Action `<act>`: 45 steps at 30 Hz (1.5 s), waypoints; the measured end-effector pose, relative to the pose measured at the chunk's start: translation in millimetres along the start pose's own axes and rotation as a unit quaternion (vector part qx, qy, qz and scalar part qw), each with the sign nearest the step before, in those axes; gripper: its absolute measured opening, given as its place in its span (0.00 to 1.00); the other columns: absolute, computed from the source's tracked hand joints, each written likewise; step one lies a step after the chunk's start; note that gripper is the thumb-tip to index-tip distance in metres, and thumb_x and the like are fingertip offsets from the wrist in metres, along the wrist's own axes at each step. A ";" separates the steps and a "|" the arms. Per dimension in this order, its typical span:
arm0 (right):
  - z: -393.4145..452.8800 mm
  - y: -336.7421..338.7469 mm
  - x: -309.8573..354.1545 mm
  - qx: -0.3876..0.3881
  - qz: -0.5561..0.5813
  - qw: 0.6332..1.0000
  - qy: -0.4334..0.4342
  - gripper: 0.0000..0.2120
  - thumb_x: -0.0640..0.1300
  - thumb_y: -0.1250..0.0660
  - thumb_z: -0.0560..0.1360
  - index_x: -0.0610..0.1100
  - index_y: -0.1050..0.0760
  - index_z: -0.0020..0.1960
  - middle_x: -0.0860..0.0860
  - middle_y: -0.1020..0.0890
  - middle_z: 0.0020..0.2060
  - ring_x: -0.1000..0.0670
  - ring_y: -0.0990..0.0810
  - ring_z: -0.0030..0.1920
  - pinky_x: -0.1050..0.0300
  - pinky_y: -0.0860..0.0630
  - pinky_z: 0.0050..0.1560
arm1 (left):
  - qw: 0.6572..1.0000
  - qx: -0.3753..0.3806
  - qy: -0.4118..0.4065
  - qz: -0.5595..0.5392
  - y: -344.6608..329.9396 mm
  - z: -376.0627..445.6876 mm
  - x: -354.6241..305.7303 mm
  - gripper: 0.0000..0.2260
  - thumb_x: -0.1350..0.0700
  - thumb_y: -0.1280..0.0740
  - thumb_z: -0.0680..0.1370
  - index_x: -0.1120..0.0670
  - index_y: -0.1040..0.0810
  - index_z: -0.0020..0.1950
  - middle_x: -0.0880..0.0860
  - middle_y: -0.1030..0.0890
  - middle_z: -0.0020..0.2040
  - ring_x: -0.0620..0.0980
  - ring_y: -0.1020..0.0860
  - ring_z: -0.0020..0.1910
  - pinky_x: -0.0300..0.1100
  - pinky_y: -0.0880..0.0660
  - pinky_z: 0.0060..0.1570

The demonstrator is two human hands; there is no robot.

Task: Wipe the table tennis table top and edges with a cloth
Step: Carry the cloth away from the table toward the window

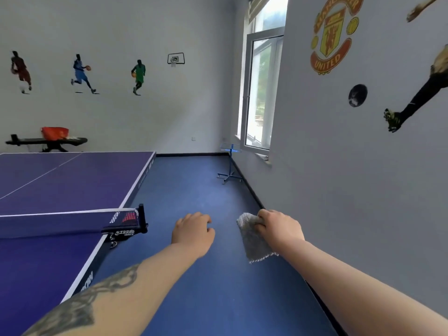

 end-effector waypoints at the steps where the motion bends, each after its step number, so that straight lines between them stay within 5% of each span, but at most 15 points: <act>1: 21.3 -7.2 0.3 0.006 0.001 1.000 -0.008 0.10 0.50 0.42 0.81 0.50 0.27 0.59 0.52 0.21 0.56 0.45 0.21 0.55 0.55 0.31 0.44 | 1.000 0.006 -0.006 -0.001 -3.9 22.8 4.9 0.17 0.53 0.44 0.81 0.48 0.28 0.69 0.47 0.27 0.67 0.50 0.31 0.65 0.43 0.35 0.62; 15: 304.2 -84.9 -30.5 0.018 -0.008 0.996 -0.084 0.09 0.44 0.44 0.78 0.47 0.29 0.56 0.52 0.21 0.53 0.45 0.21 0.51 0.55 0.33 0.40 | 0.999 0.021 -0.042 -0.028 -61.4 332.2 32.7 0.15 0.52 0.44 0.81 0.47 0.28 0.68 0.47 0.26 0.65 0.50 0.28 0.62 0.42 0.32 0.57; 32: 690.6 -180.3 -87.8 -0.002 -0.005 0.998 -0.068 0.07 0.46 0.43 0.79 0.45 0.29 0.52 0.50 0.21 0.50 0.43 0.22 0.49 0.54 0.35 0.37 | 0.998 0.014 -0.045 -0.045 -130.0 724.3 60.3 0.15 0.51 0.43 0.81 0.48 0.28 0.67 0.46 0.26 0.64 0.50 0.28 0.60 0.41 0.34 0.54; 45: 970.2 -262.5 -90.5 0.005 0.016 0.985 -0.174 0.08 0.48 0.43 0.79 0.46 0.29 0.53 0.49 0.21 0.52 0.43 0.21 0.52 0.54 0.34 0.40 | 0.989 0.068 -0.128 -0.024 -196.9 1047.9 120.2 0.15 0.51 0.44 0.81 0.47 0.28 0.67 0.46 0.26 0.64 0.50 0.27 0.58 0.41 0.32 0.49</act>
Point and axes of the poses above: each hand's wrist, its own z-axis towards the middle knuckle, its own y-axis out of the back of the hand, x = y × z, the point moved 2 cm from there along z, towards the middle knuckle
